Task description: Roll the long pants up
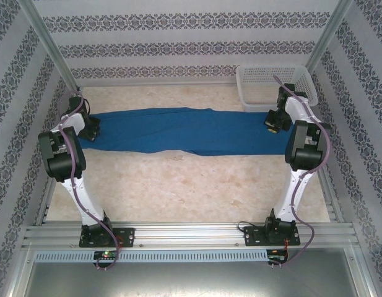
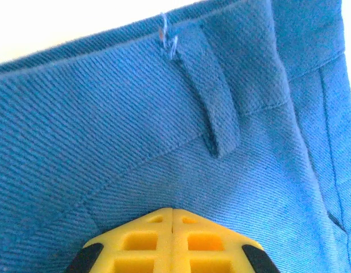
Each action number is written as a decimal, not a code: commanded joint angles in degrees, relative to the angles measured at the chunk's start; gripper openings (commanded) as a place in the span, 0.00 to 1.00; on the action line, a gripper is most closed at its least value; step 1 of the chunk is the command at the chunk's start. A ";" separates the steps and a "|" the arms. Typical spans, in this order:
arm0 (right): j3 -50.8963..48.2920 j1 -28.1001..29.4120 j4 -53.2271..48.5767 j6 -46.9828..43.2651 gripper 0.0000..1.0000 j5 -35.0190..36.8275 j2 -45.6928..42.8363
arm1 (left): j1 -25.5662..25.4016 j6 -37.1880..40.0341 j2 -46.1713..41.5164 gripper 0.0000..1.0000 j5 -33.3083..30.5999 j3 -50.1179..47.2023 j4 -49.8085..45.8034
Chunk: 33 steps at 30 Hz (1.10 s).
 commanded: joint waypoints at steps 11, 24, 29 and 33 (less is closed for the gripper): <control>-9.36 2.37 1.47 -3.28 0.00 0.98 -0.42 | 0.07 3.89 -1.52 0.00 -13.59 -1.89 -16.46; -25.97 1.87 -2.20 -0.50 0.00 8.85 -10.59 | 2.55 5.26 -8.93 0.00 -12.96 -12.72 -17.42; -27.42 1.58 -3.56 -1.14 0.32 7.08 -16.80 | 3.91 3.94 -14.68 0.00 -11.28 -15.19 -16.90; -16.75 -0.03 -10.10 -4.89 0.95 8.35 -19.38 | 4.00 5.44 -18.07 0.69 -8.91 -12.01 -18.32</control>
